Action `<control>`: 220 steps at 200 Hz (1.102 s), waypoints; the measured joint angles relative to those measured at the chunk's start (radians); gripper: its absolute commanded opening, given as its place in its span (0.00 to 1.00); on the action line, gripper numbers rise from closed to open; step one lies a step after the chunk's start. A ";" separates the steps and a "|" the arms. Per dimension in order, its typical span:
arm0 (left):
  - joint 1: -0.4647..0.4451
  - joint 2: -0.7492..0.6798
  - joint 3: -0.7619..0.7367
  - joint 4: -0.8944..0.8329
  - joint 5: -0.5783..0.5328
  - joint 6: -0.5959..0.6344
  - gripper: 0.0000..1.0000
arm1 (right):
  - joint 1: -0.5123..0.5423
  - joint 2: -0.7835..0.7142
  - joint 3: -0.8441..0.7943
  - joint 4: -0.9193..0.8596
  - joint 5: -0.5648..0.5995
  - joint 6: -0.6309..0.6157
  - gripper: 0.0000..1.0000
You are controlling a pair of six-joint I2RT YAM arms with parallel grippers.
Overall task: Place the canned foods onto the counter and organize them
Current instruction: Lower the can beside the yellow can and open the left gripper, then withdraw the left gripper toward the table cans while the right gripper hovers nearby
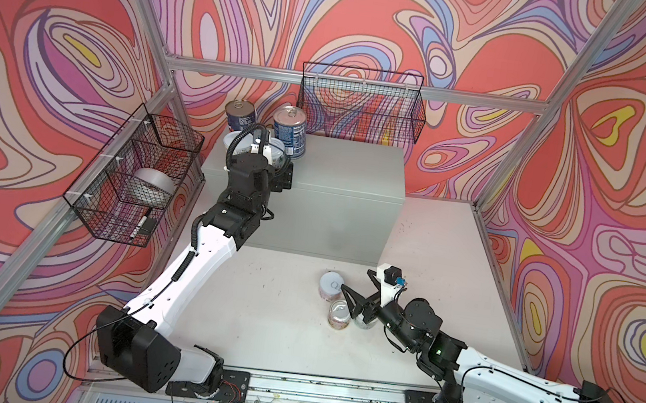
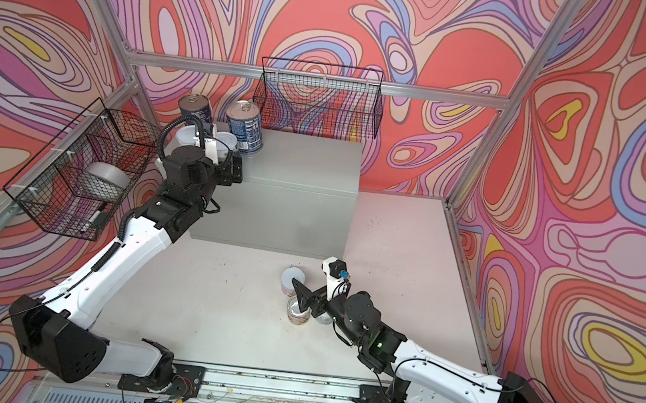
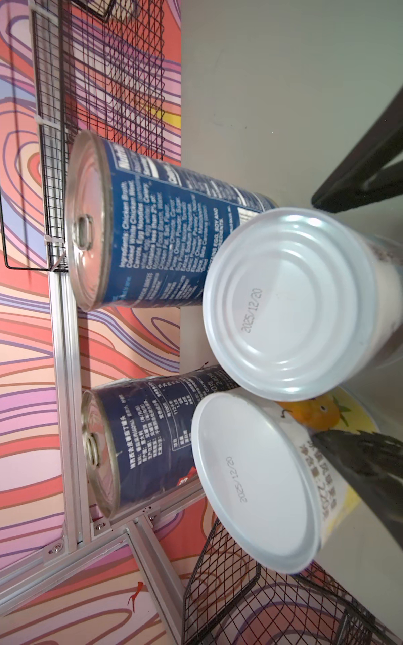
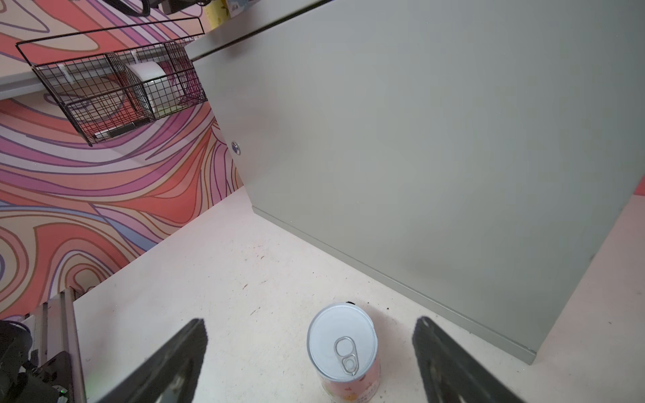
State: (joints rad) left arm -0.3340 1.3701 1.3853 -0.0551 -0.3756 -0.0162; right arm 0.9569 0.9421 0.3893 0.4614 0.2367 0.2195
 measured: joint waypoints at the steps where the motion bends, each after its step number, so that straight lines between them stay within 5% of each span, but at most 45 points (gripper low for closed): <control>1: 0.000 0.000 0.000 0.001 0.000 0.001 1.00 | 0.000 -0.001 0.000 0.000 0.001 0.000 0.95; 133: 0.000 -0.212 -0.130 -0.098 -0.011 -0.004 1.00 | 0.000 -0.031 0.059 -0.233 0.153 0.064 0.96; 220: -0.102 -0.351 -0.186 -0.338 0.056 0.055 0.99 | 0.000 -0.013 0.067 -0.241 0.073 0.060 0.95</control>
State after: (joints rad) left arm -0.4362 1.0195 1.1995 -0.3931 -0.3195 0.0391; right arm 0.9569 0.9287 0.4561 0.2199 0.3099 0.2798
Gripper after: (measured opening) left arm 0.999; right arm 0.958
